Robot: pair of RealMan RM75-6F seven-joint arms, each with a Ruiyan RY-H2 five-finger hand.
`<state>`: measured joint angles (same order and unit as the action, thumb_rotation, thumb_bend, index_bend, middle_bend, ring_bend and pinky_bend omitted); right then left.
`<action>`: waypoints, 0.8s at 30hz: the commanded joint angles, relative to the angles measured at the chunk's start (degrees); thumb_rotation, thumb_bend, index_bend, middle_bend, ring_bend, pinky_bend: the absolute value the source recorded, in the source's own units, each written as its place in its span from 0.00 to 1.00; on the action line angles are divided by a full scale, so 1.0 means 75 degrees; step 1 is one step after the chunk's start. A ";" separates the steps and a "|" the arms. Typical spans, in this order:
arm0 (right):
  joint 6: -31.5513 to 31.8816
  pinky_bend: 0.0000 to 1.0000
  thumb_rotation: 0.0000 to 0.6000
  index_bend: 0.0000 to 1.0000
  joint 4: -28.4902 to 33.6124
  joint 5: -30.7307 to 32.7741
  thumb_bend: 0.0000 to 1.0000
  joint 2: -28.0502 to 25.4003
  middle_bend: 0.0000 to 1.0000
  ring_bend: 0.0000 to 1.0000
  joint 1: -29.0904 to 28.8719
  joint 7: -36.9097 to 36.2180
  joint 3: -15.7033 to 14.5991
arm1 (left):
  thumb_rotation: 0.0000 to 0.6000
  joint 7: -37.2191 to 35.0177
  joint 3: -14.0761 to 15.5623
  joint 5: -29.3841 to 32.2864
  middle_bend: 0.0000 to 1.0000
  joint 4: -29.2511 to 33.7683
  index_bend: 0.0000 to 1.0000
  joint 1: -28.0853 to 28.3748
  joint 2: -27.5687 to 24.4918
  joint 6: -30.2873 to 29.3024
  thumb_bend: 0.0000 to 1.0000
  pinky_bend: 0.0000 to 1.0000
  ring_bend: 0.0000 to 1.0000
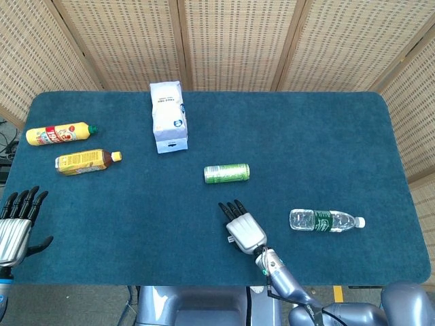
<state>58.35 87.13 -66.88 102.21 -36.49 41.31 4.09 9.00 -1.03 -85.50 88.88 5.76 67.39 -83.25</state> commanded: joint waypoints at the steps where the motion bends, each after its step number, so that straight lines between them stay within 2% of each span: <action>1: 0.0004 0.00 1.00 0.55 -0.0017 0.0016 0.29 0.0017 0.02 0.00 -0.0013 0.0015 -0.0002 | 1.00 -0.0009 -0.0002 0.0004 0.00 -0.0003 0.00 0.0004 0.0000 0.0009 0.21 0.00 0.00; 13: 0.0134 0.00 1.00 0.56 0.0107 0.0097 0.31 0.0006 0.03 0.00 -0.0078 0.0279 0.0029 | 1.00 -0.0042 -0.0011 0.0028 0.00 -0.0015 0.00 0.0007 -0.0011 0.0021 0.21 0.00 0.00; 24: 0.0785 0.00 1.00 0.56 0.1247 0.0035 0.31 -0.0680 0.03 0.00 -0.0150 0.1099 0.0345 | 1.00 0.0000 0.0017 -0.0030 0.00 -0.0003 0.00 0.0005 0.0002 0.0003 0.21 0.00 0.00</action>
<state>63.17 95.06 -66.47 98.33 -37.48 48.34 6.02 8.99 -0.91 -85.71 88.85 5.80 67.40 -83.22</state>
